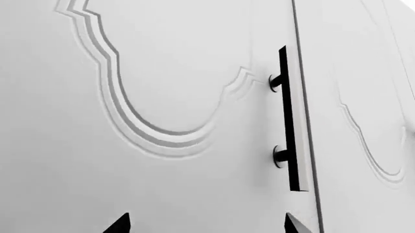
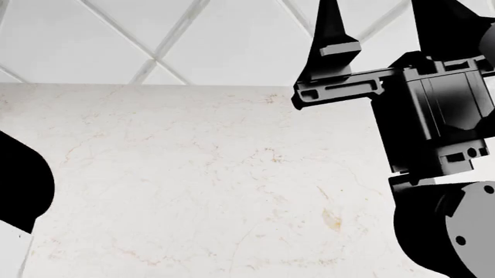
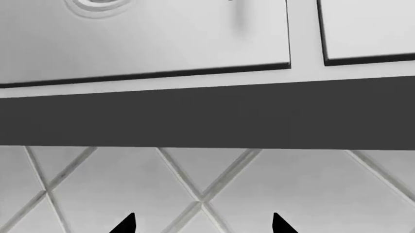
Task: Pick the pear, radish from the counter and place them in the cabinet. Then close the cabinet.
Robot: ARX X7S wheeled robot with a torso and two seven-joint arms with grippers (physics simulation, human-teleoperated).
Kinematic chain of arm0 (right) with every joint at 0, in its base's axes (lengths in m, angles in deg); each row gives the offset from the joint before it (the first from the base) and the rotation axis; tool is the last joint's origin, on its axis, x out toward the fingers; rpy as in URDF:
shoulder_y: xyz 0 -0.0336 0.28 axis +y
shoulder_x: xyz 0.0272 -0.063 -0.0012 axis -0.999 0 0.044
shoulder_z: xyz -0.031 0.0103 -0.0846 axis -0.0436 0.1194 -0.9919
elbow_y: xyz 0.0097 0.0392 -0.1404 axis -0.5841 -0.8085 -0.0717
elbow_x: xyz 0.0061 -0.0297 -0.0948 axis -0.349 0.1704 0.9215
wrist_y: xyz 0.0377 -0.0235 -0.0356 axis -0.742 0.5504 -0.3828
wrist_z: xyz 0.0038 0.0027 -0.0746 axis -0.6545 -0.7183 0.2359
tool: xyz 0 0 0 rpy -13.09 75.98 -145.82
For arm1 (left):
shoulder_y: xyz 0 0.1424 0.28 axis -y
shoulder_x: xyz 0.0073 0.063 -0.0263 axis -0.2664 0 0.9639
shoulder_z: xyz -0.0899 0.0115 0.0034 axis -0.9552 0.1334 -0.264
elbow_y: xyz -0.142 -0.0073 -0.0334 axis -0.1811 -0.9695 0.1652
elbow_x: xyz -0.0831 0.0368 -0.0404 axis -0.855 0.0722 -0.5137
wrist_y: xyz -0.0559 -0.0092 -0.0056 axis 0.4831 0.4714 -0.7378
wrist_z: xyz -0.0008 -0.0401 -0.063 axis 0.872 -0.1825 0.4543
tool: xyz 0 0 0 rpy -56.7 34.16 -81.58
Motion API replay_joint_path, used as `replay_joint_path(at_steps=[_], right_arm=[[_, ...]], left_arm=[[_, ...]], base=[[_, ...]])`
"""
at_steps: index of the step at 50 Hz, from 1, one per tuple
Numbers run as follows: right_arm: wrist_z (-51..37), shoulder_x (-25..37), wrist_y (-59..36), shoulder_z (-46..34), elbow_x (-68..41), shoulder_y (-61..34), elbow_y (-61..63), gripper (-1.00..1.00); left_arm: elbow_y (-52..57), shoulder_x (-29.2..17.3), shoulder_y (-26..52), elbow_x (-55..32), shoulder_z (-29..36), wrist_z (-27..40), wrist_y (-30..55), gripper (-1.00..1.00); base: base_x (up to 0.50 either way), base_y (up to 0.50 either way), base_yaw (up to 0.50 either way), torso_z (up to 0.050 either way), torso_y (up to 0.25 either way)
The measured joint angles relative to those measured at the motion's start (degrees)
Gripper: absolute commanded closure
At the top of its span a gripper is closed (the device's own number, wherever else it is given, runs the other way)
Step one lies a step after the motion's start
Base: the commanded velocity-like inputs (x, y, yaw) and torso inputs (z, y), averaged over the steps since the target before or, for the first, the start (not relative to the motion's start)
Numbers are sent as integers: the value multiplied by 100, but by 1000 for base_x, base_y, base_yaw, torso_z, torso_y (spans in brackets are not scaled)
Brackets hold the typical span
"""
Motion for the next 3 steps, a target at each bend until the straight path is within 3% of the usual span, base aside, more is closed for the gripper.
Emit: replay_joint_path(at_steps=[3], right_arm=[[-14, -6, 4, -5, -9, -6, 18, -100]], left_arm=[[211, -44, -192, -188, -28, 185, 15, -100]], base=[[0, 0, 0, 0, 0]])
